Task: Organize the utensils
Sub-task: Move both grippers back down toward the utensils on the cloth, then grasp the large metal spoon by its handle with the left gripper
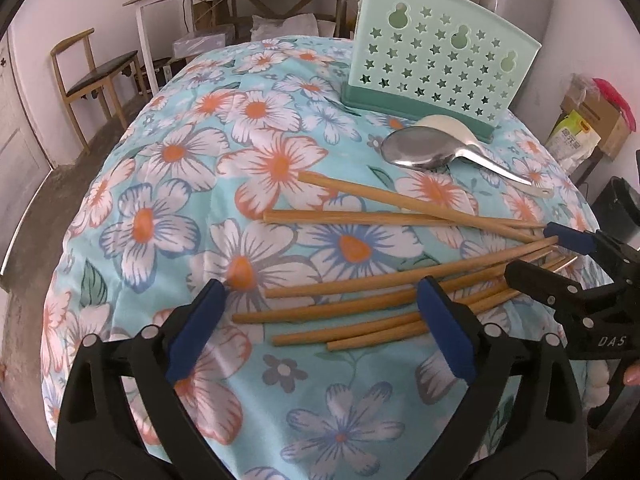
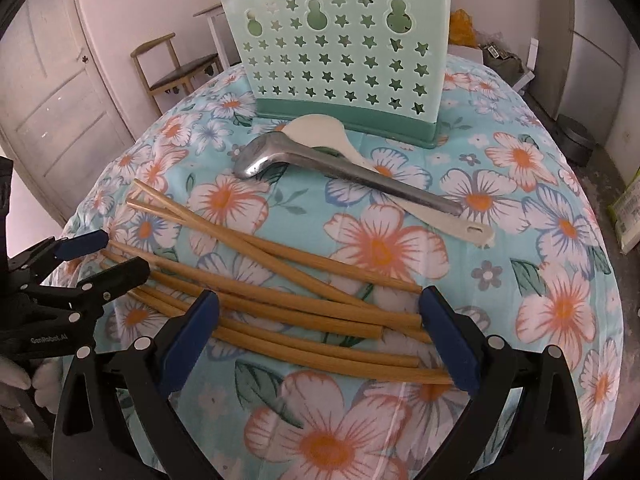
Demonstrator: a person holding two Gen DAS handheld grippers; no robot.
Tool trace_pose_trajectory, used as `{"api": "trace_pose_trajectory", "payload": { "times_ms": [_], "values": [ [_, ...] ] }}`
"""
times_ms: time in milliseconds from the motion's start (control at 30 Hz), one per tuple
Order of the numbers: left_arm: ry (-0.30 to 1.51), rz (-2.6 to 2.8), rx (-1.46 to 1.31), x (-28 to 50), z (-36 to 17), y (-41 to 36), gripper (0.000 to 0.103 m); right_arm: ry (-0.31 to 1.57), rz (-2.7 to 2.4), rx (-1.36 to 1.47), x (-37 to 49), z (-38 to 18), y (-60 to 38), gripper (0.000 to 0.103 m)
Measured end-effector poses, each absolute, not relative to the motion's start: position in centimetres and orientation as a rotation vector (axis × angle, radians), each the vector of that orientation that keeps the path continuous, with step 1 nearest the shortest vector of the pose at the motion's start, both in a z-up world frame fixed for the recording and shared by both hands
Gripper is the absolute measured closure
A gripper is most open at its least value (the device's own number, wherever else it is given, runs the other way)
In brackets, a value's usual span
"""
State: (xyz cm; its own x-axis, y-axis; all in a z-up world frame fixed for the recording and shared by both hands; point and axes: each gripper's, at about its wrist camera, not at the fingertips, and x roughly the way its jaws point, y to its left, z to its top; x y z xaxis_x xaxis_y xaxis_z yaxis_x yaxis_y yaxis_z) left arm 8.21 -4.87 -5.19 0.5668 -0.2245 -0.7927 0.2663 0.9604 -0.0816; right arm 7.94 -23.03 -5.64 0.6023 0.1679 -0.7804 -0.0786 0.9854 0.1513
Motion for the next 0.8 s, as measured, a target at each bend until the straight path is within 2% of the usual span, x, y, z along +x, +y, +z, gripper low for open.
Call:
{"api": "trace_pose_trajectory", "payload": {
  "times_ms": [500,800],
  "values": [
    [0.878,-0.261,-0.005,7.7,-3.9,-4.2,0.008,0.82,0.285,0.452,7.1,-5.3,-27.8,0.006],
    [0.702,-0.361,0.065,9.4,1.4,-6.5,0.008,0.714,0.196,0.382,7.9,-2.6,-31.1,0.006]
  ]
}}
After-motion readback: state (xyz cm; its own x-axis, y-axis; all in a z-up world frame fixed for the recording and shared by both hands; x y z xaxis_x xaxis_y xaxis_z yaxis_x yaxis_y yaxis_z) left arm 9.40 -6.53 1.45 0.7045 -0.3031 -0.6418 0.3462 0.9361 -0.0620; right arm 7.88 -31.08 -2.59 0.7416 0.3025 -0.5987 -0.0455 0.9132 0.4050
